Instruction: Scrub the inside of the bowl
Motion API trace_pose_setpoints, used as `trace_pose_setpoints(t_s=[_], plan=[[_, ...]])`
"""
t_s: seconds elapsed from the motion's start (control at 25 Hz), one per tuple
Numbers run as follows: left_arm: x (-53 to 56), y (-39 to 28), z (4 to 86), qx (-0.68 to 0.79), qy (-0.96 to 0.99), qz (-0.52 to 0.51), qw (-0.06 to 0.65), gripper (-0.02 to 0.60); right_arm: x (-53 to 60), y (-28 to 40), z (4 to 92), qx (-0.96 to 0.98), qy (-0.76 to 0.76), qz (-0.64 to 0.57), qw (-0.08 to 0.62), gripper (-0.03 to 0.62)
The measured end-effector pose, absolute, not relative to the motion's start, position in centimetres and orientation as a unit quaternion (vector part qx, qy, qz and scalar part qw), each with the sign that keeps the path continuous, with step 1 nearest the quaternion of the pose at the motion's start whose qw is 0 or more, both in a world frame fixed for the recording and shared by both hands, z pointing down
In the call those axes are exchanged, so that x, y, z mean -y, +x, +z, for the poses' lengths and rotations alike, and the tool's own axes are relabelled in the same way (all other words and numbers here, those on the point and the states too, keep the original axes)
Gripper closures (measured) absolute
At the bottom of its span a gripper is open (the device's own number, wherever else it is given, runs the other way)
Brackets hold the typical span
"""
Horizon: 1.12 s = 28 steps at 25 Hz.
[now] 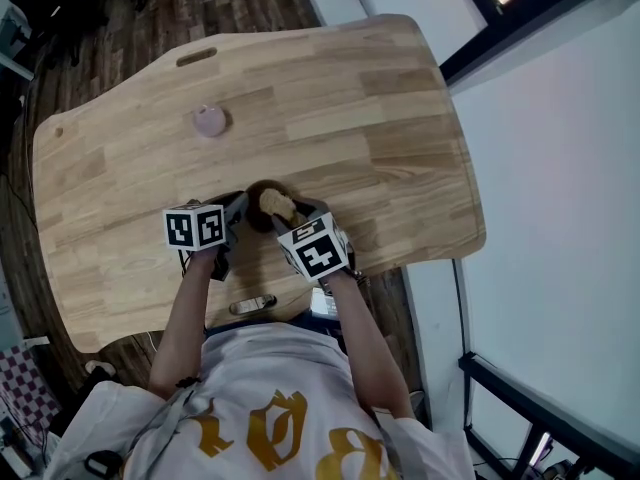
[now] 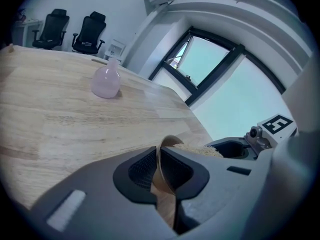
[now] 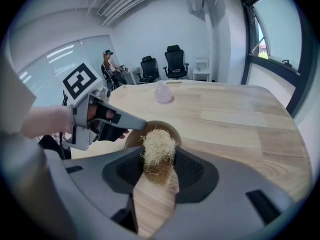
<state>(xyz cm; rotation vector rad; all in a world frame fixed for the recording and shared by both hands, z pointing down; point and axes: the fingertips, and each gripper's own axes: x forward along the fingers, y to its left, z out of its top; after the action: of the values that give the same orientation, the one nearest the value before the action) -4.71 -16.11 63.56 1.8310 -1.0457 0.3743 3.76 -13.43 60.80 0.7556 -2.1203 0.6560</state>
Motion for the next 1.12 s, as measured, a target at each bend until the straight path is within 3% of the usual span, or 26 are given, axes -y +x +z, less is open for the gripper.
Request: trace_pose_setpoints(t_s=[0.4, 0.96, 1.12], plan=[[16.8, -5.2, 63.7, 0.444, 0.753, 0.163, 0.458, 0.552, 14.3, 4.0, 59.0, 0.847, 0.301, 0.278, 0.340, 0.422], [15.2, -5.9, 54.0, 0.482, 0.803, 0.111, 0.333, 0.525, 13.3, 7.4, 50.3, 0.846, 0.436, 0.175, 0.253, 0.422], [13.4, -4.7, 50.0, 0.475, 0.831, 0.097, 0.273, 0.578, 11.7, 9.2, 47.8, 0.834, 0.483, 0.151, 0.220, 0.422]])
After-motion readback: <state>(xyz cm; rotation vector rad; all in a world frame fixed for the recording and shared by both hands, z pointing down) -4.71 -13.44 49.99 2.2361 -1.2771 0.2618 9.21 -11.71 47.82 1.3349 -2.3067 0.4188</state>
